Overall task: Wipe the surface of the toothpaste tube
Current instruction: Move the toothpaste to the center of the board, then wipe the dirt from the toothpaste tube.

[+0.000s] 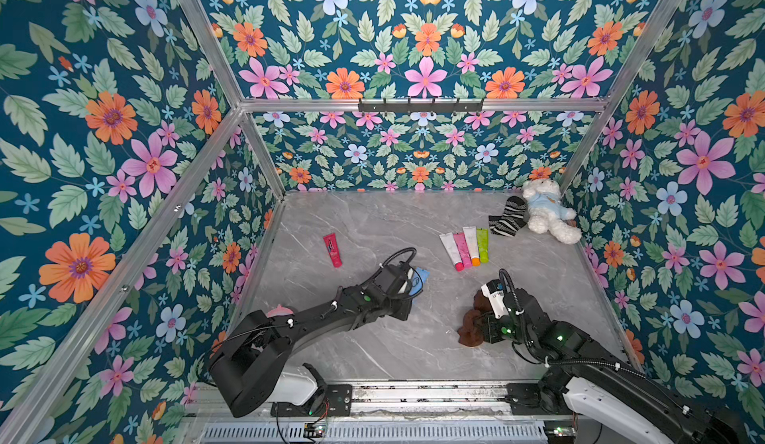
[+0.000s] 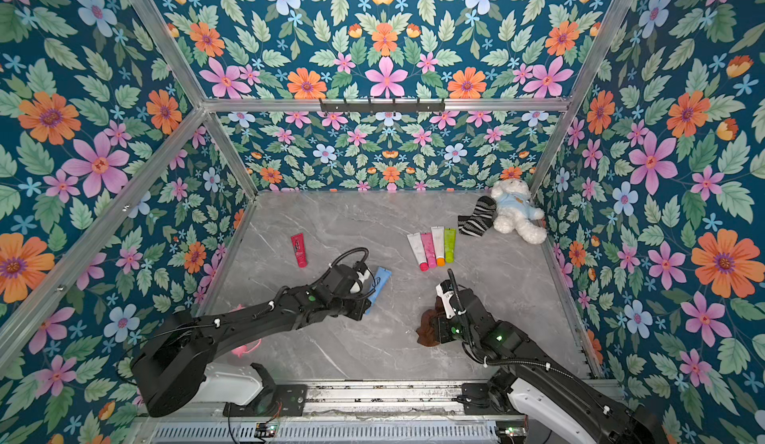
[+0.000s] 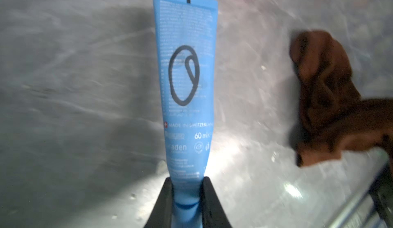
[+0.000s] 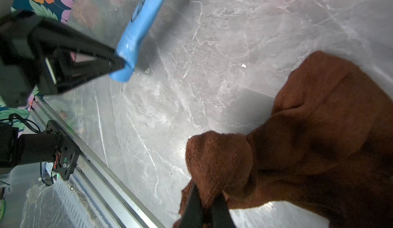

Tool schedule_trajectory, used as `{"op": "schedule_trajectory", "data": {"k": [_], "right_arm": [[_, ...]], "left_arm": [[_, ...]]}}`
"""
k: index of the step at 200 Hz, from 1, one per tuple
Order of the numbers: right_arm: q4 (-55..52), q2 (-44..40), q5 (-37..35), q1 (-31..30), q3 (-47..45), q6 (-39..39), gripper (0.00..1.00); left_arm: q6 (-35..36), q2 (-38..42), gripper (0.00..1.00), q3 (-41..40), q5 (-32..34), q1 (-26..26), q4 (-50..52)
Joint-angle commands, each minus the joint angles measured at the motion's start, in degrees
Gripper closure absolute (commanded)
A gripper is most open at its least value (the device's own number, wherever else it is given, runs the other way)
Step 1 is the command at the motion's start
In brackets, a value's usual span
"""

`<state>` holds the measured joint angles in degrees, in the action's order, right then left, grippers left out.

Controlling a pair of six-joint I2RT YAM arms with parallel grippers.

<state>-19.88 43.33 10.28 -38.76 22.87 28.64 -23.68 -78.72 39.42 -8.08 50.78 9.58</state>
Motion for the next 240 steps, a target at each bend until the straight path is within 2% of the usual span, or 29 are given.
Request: {"op": "schedule_trajectory", "data": {"k": [1,29,61,84,96,127,162,179,240], "right_arm": [[0.40,0.62,0.35,0.01,0.92,0.90,1.00],[1.61,2.12,0.78,-0.07,2.49,1.15,1.00],[3.13,5.35,1.38,0.00,5.24,0.72,1.00],[4.38,8.23,1.58,-0.04,7.13,0.06,1.00],[4.96,9.81,1.58,0.00,7.92,-0.25,1.00],[7.37,13.53,3.48,0.02,8.33,-0.34,1.00],[10.86,18.33,4.92,-0.08,7.75,0.40,1.00],[14.28,21.56,4.92,-0.06,7.62,0.91,1.00],[22.94,38.68,3.34,-3.42,9.10,0.96,1.00]], "left_arm": [[-0.64,-0.39,0.87,-2.03,-4.20,4.54,-2.30],[-0.30,-3.79,0.81,-1.90,-1.24,10.79,-1.71],[-0.39,-5.16,0.52,-1.81,2.09,14.10,-0.94],[-0.55,-4.38,0.43,-2.74,5.15,15.63,-1.21],[-0.74,-3.78,0.41,-3.34,5.90,16.30,-1.86],[-0.28,-3.35,0.45,-4.09,9.10,17.94,-3.43],[2.46,-6.19,0.68,-4.69,8.47,18.08,-5.02],[3.61,-7.72,0.75,-5.35,8.08,18.23,-6.26],[4.06,-8.36,0.82,-6.58,8.89,18.34,-8.17]]}}
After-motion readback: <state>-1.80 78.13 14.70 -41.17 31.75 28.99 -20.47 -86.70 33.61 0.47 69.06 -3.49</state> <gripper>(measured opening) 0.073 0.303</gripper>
